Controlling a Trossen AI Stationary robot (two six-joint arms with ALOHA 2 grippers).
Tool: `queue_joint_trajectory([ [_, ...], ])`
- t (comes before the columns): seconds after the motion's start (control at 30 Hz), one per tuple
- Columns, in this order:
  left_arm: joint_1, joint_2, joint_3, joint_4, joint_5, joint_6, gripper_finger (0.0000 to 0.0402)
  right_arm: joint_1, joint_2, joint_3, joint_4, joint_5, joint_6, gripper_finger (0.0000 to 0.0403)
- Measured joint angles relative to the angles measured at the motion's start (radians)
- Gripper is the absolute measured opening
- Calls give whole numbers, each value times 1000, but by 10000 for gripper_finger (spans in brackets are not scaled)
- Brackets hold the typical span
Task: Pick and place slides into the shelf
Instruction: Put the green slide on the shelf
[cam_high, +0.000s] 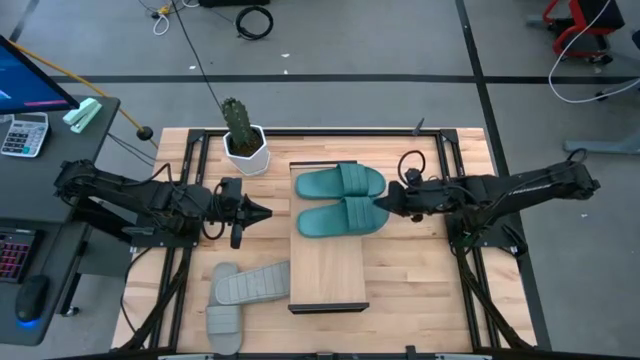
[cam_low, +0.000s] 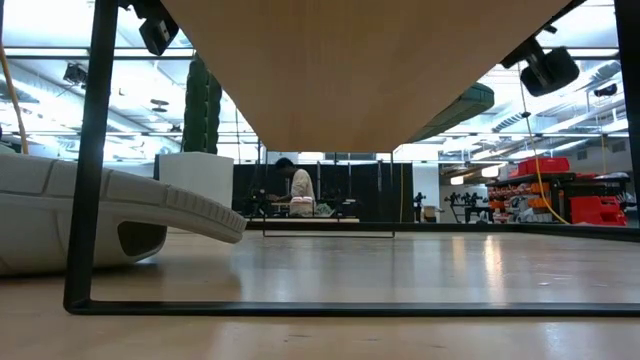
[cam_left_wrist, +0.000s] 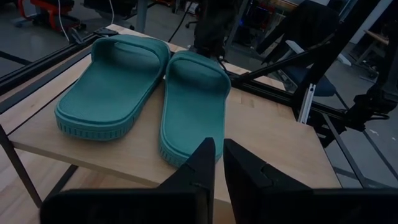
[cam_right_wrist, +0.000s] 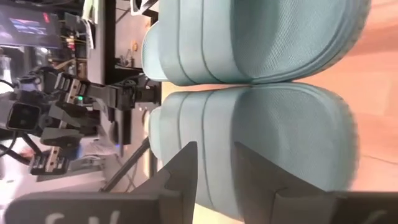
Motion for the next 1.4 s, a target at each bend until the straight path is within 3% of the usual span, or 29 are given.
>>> queue_joint_trajectory([
  [0.17,0,0,0,0,1,0,43,8,-9,115,-164,2,-49,103],
  [0.37,0,9,0,-4,1,0,45,64,19,245,-202,0,-176,99],
  [0.63,-1,42,0,11,3,-19,40,170,198,329,-210,-36,-347,77],
  [0.83,-23,75,0,7,22,-45,46,195,346,458,-210,-40,-574,65],
  [1.1,-52,100,-1,8,23,-65,43,193,512,643,-422,-122,-793,37],
  [1.4,-56,99,-1,13,22,-61,42,194,624,707,-553,-152,-940,6],
])
